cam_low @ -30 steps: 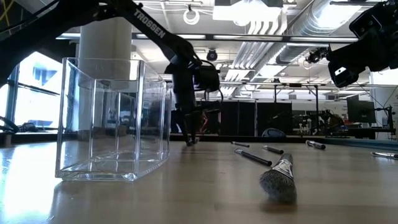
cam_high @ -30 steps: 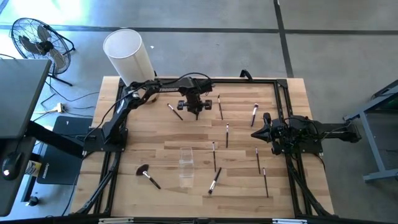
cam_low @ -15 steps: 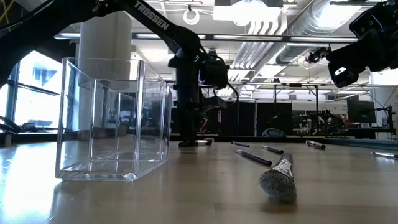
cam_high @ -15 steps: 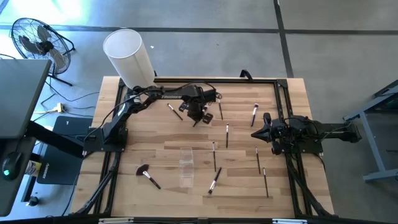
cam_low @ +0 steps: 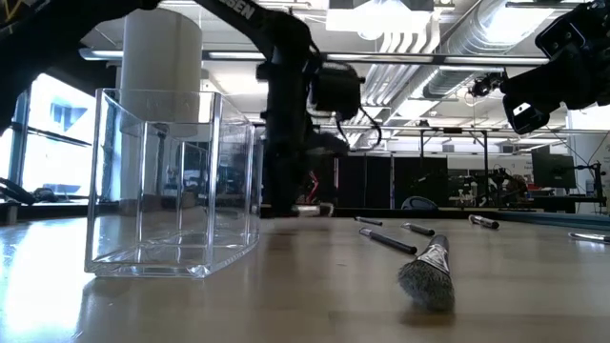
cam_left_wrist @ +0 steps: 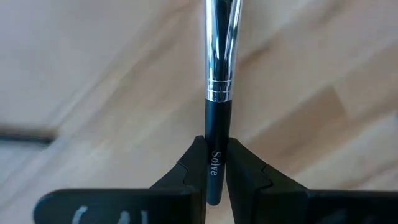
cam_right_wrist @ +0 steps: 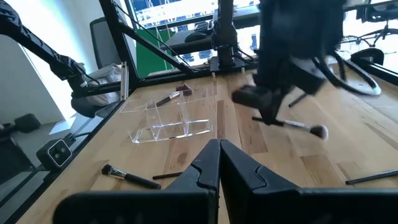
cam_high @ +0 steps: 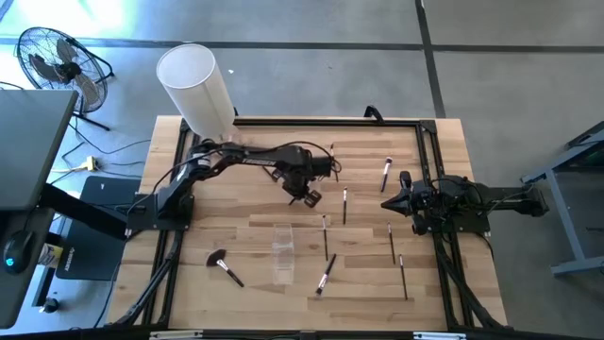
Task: Put items in baskets/containers
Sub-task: Put the powder brush into the transparent organizer
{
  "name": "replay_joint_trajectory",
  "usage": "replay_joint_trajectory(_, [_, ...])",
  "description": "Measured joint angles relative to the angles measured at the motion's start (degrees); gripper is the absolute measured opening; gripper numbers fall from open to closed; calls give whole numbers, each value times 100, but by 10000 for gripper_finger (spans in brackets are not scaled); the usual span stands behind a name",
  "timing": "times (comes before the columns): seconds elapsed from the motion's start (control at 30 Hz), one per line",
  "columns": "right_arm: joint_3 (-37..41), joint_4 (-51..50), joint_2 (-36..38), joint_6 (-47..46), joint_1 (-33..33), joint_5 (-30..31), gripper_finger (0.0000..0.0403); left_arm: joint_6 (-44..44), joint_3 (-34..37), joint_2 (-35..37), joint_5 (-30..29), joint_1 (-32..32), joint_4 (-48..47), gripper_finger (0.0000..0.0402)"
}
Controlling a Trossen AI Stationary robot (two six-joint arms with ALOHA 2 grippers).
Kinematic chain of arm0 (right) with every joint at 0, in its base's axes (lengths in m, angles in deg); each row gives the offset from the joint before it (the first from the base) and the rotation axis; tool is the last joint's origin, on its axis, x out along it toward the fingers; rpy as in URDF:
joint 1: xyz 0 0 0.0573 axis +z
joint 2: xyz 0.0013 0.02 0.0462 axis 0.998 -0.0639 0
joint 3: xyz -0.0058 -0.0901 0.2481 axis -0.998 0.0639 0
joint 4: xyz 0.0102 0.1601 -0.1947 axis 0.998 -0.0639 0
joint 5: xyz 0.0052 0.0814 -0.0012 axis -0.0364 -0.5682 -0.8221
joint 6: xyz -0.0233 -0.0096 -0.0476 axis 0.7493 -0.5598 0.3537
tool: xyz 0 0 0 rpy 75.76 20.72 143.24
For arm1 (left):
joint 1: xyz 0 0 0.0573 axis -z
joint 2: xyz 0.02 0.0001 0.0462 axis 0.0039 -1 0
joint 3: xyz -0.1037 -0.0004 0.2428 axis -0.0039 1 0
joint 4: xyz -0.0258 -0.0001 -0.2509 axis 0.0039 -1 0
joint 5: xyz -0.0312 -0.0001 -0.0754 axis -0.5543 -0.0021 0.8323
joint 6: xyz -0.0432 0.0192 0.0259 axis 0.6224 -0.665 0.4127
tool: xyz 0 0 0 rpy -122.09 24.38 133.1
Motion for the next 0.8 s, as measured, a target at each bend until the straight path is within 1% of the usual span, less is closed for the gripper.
replay_joint_trajectory(0.13, [0, 0, 0, 0, 1, 0, 5, -8, 10, 247, -335, 255, -160, 30])
replay_joint_trajectory(0.2, [0, -2, 0, 0, 1, 1, 5, 31, -9, 271, -521, 410, 3, 30])
replay_joint_trajectory(0.3, [0, -11, -2, -2, 1, 1, 5, 38, 22, 469, -806, 628, -264, 30])
replay_joint_trajectory(0.37, [0, -14, -2, 0, -1, 1, 5, 92, 1, 625, -981, 743, -33, 30])
replay_joint_trajectory(0.47, [0, -15, -1, 0, 0, 1, 5, 218, 285, 1004, -1318, 883, -76, 30])
replay_joint_trajectory(0.53, [0, -2, -11, 0, 1, 1, 5, 398, 602, 1358, -1467, 943, 244, 30])
replay_joint_trajectory(0.6, [0, -4, -24, 0, 0, 1, 5, 603, 1071, 1848, -1640, 1012, 208, 30])
replay_joint_trajectory(0.67, [0, 12, -45, 0, 1, 0, 5, 872, 1631, 2377, -1739, 1096, 816, 30])
replay_joint_trajectory(0.73, [0, 2, -69, 0, -1, -1, 5, 1112, 2308, 2963, -1929, 1231, 1223, 30])
replay_joint_trajectory(0.8, [0, 14, -85, 0, 1, 0, 5, 1199, 2956, 3523, -2217, 1421, 2168, 30])
